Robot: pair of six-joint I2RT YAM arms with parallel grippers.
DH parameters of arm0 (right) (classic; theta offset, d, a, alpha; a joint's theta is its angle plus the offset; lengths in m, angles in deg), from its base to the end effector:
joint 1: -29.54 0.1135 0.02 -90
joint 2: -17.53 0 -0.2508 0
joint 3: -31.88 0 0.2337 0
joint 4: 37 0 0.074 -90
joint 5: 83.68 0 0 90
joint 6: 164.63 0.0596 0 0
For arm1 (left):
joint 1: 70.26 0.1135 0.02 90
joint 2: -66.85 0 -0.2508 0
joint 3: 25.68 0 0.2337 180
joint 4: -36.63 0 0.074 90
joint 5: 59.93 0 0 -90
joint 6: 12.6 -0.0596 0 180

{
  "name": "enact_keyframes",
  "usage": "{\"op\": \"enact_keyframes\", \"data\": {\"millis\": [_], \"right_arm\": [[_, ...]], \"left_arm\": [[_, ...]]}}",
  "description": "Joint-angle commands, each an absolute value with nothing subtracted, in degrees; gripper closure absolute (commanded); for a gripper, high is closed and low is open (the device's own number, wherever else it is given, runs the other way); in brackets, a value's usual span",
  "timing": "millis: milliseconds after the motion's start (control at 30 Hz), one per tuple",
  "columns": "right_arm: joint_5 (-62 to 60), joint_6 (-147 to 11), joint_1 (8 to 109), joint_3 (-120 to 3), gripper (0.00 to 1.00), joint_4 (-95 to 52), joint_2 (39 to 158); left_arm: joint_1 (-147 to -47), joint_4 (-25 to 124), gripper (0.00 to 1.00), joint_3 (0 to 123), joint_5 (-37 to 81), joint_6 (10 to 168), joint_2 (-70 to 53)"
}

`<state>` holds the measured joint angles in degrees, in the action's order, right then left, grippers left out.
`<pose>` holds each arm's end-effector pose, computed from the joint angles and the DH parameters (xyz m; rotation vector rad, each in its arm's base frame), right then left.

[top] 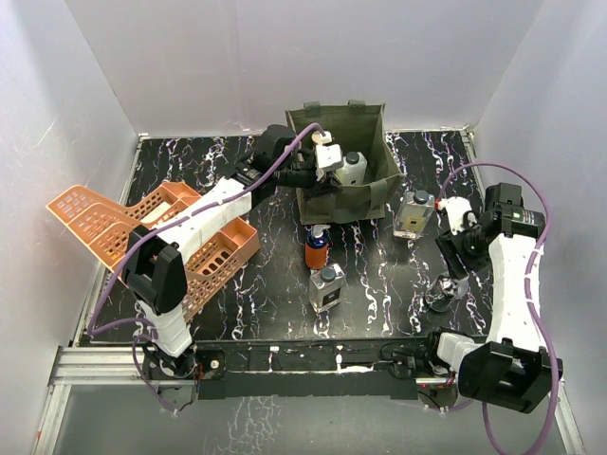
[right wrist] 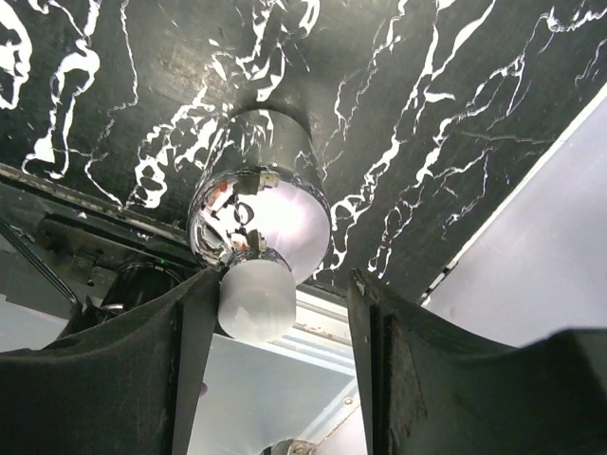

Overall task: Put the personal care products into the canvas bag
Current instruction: Pick up the care product from the center of the board.

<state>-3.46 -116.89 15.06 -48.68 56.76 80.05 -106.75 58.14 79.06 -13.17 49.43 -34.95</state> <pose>0.1567 -0.0300 0.2797 -0.7117 2.7512 0.0448 0.3102 -0.2802 0.3336 1.4020 1.2564 -0.8123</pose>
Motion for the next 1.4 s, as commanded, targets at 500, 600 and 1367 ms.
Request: {"op": "enact_keyframes", "data": {"millis": [500,600,1367], "right_arm": [[-6.01,-123.06,9.68,-43.79,0.63,55.65,77.13],[-6.62,-122.73,9.68,-43.95,0.71,55.65,77.04],[-9.7,-102.07,10.23,-82.84,0.92,46.6,96.15]], "left_arm": [[-107.18,57.84,0.99,79.4,-15.05,49.32,-36.06],[-107.17,57.51,0.99,78.87,-14.98,49.36,-35.66],[-107.44,55.41,0.99,79.1,-16.63,49.62,-36.55]]}}
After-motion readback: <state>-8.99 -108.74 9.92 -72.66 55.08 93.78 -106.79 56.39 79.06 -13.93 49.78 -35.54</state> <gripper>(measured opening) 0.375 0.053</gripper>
